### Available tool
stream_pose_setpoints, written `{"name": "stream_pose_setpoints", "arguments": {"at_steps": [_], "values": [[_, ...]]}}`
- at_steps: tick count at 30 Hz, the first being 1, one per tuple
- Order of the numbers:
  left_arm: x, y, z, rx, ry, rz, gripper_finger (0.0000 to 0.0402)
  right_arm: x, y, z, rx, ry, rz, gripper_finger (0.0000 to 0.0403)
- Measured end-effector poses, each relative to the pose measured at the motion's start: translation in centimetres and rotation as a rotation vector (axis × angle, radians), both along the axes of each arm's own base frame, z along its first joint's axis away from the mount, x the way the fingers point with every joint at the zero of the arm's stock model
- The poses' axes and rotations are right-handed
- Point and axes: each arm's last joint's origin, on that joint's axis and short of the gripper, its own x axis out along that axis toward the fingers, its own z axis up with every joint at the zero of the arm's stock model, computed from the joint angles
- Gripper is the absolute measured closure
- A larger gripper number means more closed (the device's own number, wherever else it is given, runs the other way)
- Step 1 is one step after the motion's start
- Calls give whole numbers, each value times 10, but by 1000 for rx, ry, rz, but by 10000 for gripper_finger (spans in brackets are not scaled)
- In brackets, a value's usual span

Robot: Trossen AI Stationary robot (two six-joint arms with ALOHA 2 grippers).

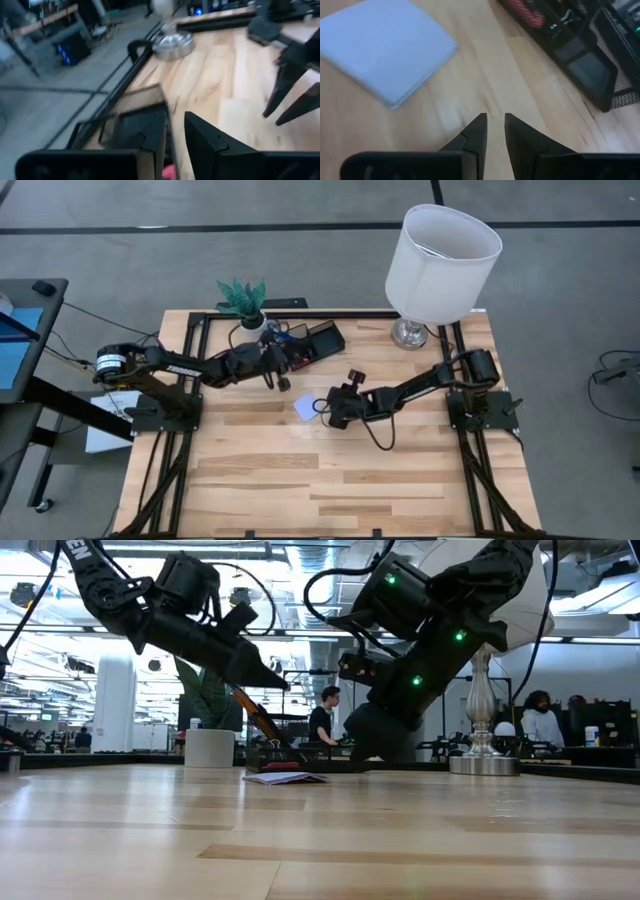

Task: Pick and place office supplies into organizer
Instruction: Put the sticky notes into the desk organizer

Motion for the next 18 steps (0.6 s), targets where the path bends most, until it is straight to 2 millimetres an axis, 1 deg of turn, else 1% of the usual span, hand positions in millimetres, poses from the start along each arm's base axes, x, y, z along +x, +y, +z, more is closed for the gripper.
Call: {"name": "stream_pose_setpoints", "arguments": {"at_steps": [3, 7, 14, 18], "values": [[5, -14, 4, 55, -21, -40, 339, 0, 6, 0, -23, 18, 43, 342], [9, -34, 5, 63, -29, -115, 339, 0, 13, 1, -83, 33, 89, 342], [12, -71, -1, 3, 14, -229, 339, 9, 23, 8, -186, 15, 272, 342], [11, -89, -4, -27, 31, -225, 339, 14, 24, 11, -168, 3, 394, 342]]}}
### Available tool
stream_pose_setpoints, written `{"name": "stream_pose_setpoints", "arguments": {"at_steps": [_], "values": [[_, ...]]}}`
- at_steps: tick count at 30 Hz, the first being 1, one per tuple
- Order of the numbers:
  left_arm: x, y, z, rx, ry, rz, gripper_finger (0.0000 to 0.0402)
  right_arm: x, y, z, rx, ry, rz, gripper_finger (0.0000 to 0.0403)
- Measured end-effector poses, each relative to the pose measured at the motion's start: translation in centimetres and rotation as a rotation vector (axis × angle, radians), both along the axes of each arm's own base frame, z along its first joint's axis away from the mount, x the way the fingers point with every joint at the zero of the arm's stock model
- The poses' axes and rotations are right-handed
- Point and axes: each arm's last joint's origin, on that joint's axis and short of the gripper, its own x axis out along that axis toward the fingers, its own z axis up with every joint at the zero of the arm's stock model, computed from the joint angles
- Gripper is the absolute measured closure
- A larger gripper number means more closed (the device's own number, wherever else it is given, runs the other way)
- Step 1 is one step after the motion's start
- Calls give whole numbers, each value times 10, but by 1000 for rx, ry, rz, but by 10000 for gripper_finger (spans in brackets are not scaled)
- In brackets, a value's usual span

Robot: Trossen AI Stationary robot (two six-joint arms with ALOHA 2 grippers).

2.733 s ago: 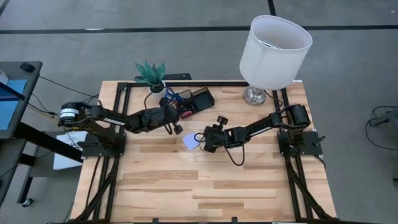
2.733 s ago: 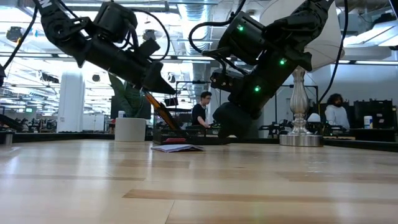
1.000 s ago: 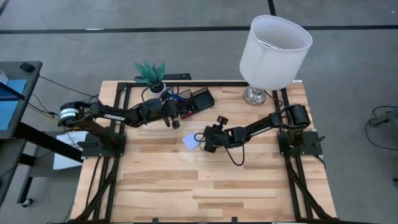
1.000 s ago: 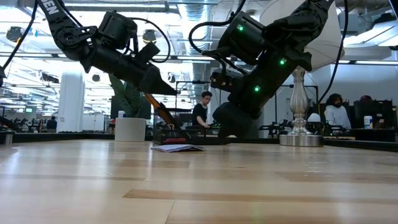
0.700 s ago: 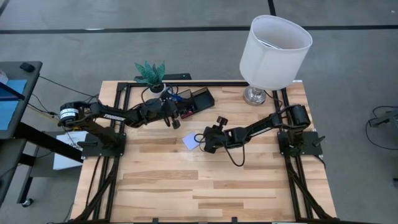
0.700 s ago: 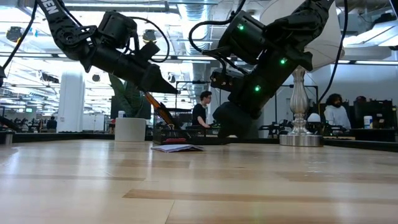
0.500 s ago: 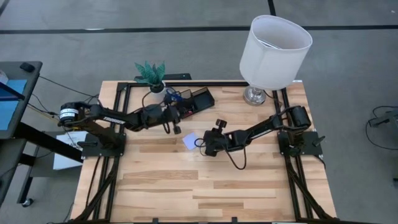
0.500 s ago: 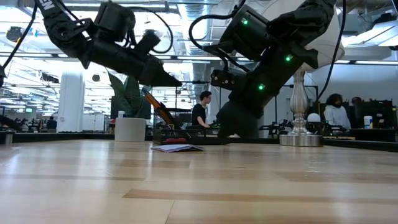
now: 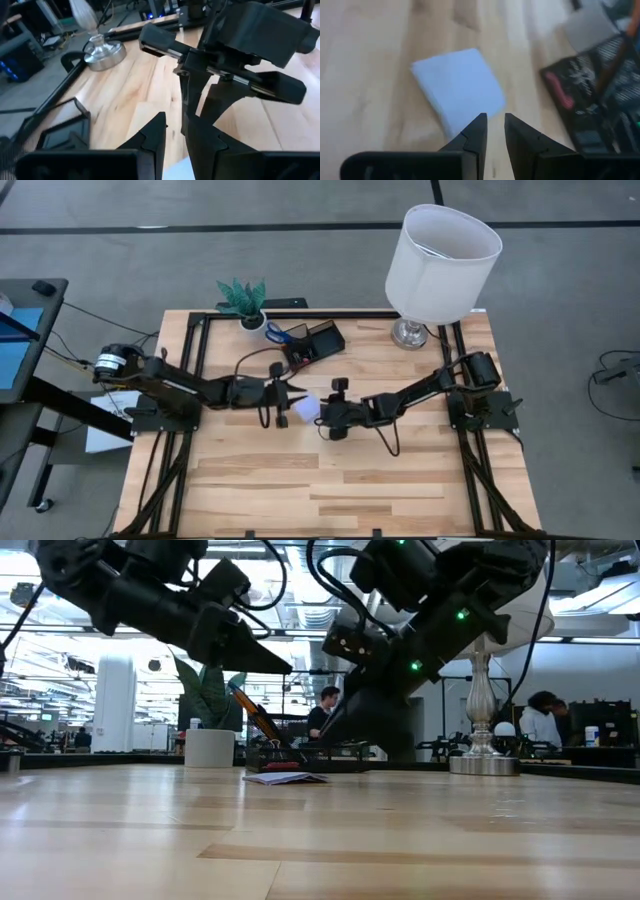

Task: Pick and place office supplies into organizer
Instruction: Put the sticky notes into the desk organizer

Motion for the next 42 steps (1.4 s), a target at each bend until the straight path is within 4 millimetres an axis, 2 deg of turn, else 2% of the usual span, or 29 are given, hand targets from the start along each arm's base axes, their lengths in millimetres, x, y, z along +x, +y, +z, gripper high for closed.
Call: {"name": "stream_pose_setpoints", "arguments": {"at_steps": [8, 16, 20, 28, 34, 38, 42], "values": [[-4, -19, -5, -83, 31, 47, 339, -9, -6, -10, -42, 207, 124, 342], [-8, -24, -13, -115, 111, 51, 339, -10, 12, -10, -20, 186, 191, 330], [-8, -24, -14, -113, 119, 61, 339, -10, 20, -8, -44, 163, 197, 297], [-9, -22, -14, -87, 116, 104, 339, -6, 17, -3, -88, 95, 137, 201], [-9, -22, -14, -78, 113, 122, 339, -5, 14, -2, -94, 70, 85, 179], [-15, -28, -4, -5, 81, 184, 339, -5, 14, -3, -66, 60, 51, 190], [-30, -43, 26, 71, 5, 276, 339, -6, 15, -3, -66, 60, 54, 202]]}}
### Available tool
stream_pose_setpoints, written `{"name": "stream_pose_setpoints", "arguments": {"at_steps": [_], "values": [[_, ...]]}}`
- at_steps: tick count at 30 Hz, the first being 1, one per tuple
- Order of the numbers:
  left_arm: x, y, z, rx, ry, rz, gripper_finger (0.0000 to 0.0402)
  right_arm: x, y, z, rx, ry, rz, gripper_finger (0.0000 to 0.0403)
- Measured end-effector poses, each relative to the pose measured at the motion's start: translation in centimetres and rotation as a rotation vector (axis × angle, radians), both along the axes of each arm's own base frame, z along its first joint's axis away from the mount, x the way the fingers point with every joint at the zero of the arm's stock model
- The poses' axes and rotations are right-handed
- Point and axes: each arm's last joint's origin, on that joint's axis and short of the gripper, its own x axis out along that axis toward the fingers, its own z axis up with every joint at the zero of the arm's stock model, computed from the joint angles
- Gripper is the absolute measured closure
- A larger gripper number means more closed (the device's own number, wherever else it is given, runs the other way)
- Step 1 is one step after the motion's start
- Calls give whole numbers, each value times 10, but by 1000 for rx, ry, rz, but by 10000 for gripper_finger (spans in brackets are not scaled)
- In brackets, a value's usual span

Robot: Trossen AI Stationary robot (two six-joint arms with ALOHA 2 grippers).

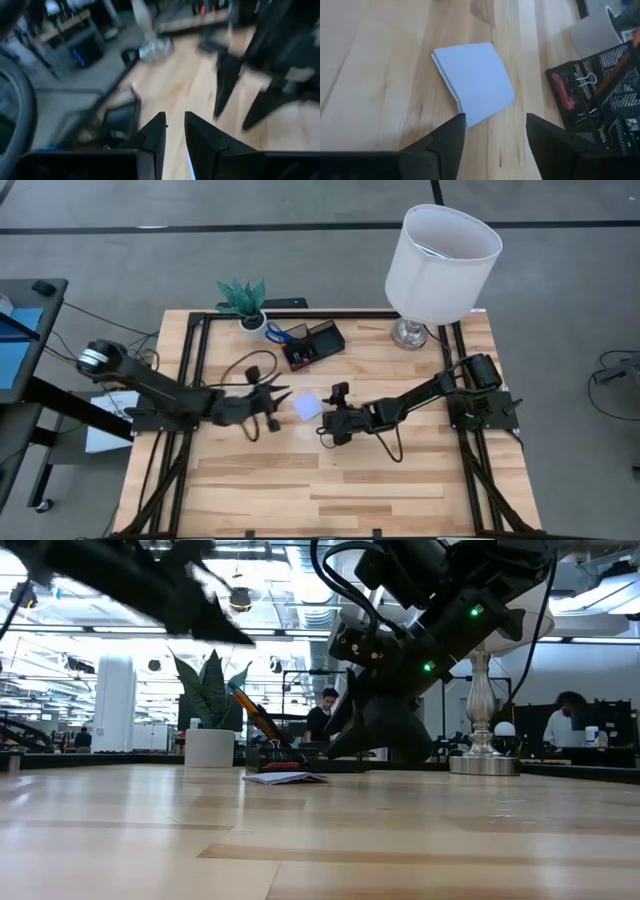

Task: Pick and place office supplies into organizer
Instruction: Put the sticky notes into the desk organizer

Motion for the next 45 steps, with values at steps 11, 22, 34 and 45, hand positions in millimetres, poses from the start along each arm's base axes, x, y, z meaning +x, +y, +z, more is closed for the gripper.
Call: {"name": "stream_pose_setpoints", "arguments": {"at_steps": [11, 22, 34, 45], "values": [[-79, -27, 67, 46, -144, -132, 339, 0, -1, -1, 6, 11, 13, 202], [-96, -25, 68, -4, -140, -129, 339, 25, 7, -19, -107, 90, 19, 193], [-90, -29, 61, 21, -104, -127, 339, 47, 15, -25, -181, 303, 75, 202], [-90, -29, 62, 21, -105, -125, 339, 52, 4, -21, -161, 385, 174, 225]]}}
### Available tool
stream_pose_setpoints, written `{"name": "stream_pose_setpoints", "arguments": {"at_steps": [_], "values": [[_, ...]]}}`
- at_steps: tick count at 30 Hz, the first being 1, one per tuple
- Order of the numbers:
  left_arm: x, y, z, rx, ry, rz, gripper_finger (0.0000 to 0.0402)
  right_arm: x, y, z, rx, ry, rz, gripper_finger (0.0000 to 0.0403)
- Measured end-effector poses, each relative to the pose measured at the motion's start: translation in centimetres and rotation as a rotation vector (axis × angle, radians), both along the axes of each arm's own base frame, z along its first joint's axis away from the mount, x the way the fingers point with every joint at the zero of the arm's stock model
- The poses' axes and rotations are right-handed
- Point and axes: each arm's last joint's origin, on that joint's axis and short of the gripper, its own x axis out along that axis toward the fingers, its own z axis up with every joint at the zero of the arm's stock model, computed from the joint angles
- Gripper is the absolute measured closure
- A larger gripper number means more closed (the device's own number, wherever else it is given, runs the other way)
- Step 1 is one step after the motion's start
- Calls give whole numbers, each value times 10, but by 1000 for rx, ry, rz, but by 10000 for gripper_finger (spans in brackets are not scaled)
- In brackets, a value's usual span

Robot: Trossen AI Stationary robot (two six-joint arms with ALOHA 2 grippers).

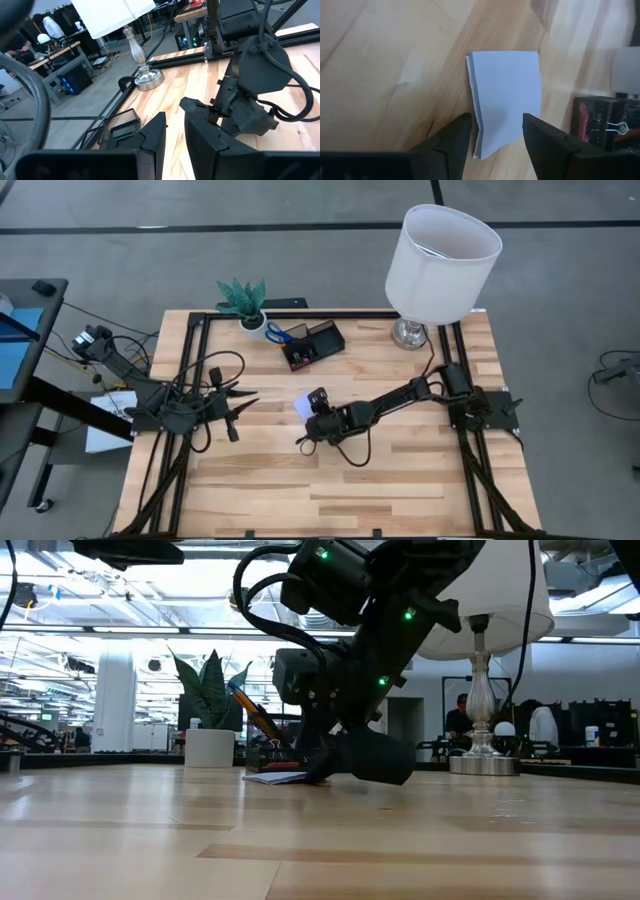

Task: Pick and place office supplies into organizer
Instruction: Put the sticky notes into the desk organizer

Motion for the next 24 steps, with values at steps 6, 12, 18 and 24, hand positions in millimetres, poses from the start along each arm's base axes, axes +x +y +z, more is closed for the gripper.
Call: {"name": "stream_pose_setpoints", "arguments": {"at_steps": [6, 12, 18, 24], "values": [[0, 0, 0, 0, 0, 0, 339, 1, -11, 0, 68, 22, 4, 244], [0, 0, 0, 0, 0, 0, 339, 3, -20, 0, 103, 30, 8, 264], [0, 0, 0, 0, 0, 0, 339, 4, -25, 0, 112, 30, 22, 280], [0, 0, 0, 0, 0, 0, 339, 5, -33, -1, 150, 20, 0, 315]]}}
